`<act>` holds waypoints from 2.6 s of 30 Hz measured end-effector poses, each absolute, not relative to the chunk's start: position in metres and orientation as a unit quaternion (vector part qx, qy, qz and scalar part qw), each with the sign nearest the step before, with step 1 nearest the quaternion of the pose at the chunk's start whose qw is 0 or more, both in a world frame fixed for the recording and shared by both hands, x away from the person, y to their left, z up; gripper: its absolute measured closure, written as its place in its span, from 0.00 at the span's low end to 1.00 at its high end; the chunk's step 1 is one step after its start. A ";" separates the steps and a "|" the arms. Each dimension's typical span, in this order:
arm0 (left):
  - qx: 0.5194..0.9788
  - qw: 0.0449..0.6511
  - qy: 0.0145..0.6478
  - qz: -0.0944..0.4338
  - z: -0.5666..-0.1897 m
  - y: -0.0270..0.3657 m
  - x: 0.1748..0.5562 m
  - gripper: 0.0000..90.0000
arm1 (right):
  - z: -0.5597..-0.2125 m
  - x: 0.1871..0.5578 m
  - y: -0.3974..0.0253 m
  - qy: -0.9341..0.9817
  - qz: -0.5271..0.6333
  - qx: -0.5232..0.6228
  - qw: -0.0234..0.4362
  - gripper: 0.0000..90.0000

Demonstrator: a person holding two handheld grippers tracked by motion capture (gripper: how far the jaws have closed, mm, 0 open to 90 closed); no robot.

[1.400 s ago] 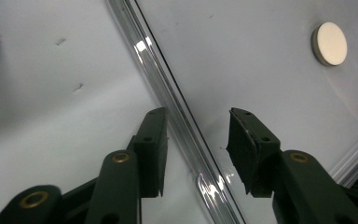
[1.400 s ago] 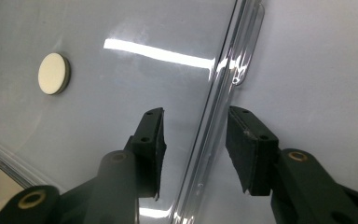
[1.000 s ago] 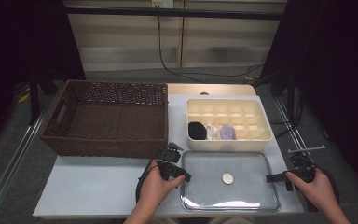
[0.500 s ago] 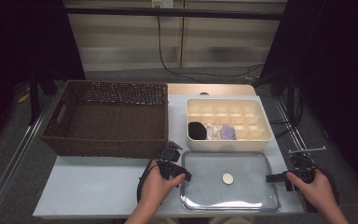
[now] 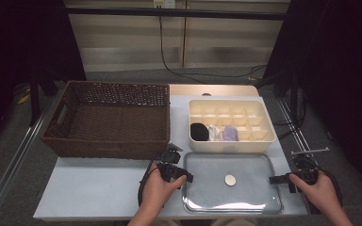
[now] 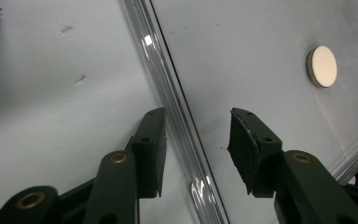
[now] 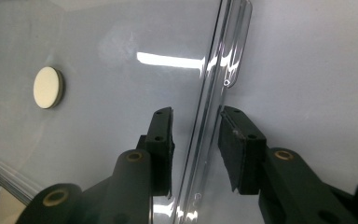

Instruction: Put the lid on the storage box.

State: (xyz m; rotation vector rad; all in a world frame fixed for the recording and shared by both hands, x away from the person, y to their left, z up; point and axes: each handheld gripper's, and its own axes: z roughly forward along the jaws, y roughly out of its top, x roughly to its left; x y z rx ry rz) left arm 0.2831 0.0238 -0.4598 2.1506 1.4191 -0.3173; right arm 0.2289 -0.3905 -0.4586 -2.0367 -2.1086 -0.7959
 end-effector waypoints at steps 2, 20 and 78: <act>0.799 0.270 0.525 -0.114 -0.460 0.023 0.282 0.62 | -0.459 0.229 -0.390 -0.695 -0.260 -0.669 0.050 0.73; 0.798 0.312 0.505 -0.106 -0.464 0.030 0.275 0.59 | -0.459 0.228 -0.392 -0.694 -0.264 -0.667 0.053 0.73; 0.767 0.269 0.560 -0.159 -0.459 0.022 0.288 0.48 | -0.459 0.227 -0.392 -0.700 -0.269 -0.660 0.048 0.74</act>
